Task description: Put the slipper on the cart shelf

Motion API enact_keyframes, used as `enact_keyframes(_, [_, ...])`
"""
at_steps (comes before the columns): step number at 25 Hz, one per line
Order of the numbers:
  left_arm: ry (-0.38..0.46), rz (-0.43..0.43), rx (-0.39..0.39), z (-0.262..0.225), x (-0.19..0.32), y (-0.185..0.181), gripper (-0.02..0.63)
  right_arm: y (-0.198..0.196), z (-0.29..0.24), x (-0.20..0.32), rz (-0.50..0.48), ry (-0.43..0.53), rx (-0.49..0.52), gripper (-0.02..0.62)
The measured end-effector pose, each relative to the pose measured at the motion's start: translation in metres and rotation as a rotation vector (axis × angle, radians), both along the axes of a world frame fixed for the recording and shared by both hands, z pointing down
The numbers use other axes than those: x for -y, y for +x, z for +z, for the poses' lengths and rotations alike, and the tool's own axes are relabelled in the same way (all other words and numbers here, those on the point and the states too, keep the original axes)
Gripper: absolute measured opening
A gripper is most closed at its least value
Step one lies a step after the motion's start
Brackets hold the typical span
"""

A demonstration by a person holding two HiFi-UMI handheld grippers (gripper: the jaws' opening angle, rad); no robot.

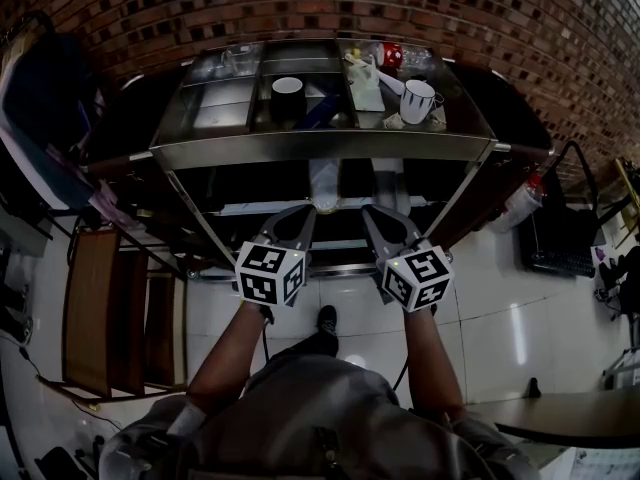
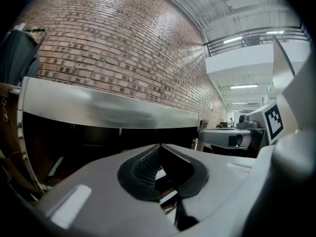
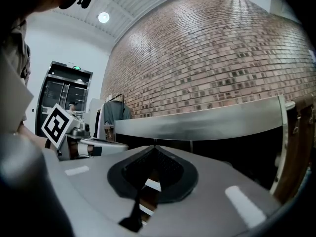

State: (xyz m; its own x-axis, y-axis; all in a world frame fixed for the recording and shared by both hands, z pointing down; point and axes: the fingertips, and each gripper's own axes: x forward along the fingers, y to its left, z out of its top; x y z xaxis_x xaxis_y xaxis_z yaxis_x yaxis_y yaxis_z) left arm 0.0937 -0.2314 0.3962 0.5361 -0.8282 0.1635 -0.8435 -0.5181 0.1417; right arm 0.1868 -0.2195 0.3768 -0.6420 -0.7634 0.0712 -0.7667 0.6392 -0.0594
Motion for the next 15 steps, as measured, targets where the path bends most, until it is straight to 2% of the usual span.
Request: enact_keyframes(15, [-0.006, 0.007, 0.000, -0.0012, -0.0006, -0.0048, 0.008, -0.0054, -0.0084, -0.0021, 0.002, 0.017, 0.006, 0.000])
